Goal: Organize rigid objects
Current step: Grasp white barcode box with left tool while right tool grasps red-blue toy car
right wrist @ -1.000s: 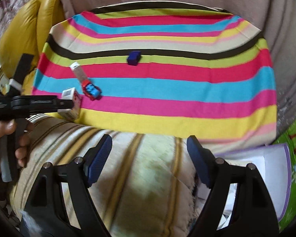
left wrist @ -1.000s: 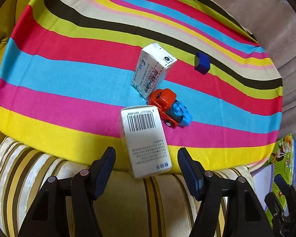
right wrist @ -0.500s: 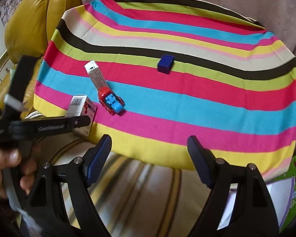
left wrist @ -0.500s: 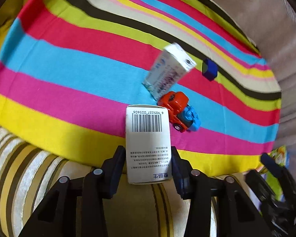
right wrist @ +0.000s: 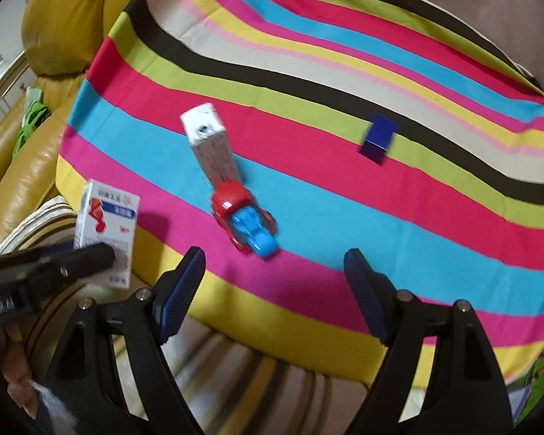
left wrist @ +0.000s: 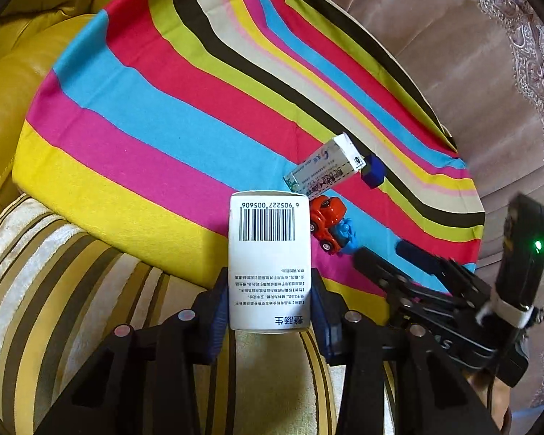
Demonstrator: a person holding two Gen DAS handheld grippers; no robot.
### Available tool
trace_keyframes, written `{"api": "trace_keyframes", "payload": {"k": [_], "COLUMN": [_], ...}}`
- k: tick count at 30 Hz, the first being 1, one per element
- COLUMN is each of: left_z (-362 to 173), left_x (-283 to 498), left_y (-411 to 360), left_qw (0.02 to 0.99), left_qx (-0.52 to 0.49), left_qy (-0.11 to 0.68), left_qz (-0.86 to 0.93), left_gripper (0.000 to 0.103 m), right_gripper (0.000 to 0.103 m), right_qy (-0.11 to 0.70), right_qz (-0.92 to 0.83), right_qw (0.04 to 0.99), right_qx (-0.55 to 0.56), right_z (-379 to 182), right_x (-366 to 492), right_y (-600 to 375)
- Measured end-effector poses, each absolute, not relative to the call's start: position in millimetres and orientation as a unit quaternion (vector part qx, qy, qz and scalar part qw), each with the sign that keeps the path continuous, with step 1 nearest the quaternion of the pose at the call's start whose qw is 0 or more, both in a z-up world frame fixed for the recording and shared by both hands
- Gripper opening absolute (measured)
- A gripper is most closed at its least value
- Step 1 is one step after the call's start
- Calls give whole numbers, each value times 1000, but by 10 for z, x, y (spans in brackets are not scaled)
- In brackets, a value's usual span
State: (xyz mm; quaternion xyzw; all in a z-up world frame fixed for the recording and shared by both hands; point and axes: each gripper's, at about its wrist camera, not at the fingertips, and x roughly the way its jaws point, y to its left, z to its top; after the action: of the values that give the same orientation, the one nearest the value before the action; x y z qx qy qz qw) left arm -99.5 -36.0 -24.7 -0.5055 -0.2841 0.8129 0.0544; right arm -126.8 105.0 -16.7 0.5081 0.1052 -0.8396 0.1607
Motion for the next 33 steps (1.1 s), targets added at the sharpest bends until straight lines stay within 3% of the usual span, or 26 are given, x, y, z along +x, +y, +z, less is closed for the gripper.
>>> {"api": "trace_keyframes", "payload": {"k": [4,16,21,33], "left_z": [-248,-279,-285,-307], "left_x": [-982,-1015,-1016,-1054], "left_y": [-381,-347,-338,-381], "left_qw": [57,60,60,60], "left_qx": [-504,-503,-503,-505], "left_qy": [-285,-292,-291,-283], "left_qz": [813,811,811,813], "left_gripper": [41,41,41,41], "right_gripper": [80,61,45,45], "right_qy": [133,127,122,87], "right_qz": [-831,-811,-808,-819], "right_qw": [175,191,198,185], "right_qx": [511,537,542,537], "right_z": [-278,-481,-502,-359], "right_x": [-1347,-1592,-1612,-1401], "right_y": [896,797,794,1021]}}
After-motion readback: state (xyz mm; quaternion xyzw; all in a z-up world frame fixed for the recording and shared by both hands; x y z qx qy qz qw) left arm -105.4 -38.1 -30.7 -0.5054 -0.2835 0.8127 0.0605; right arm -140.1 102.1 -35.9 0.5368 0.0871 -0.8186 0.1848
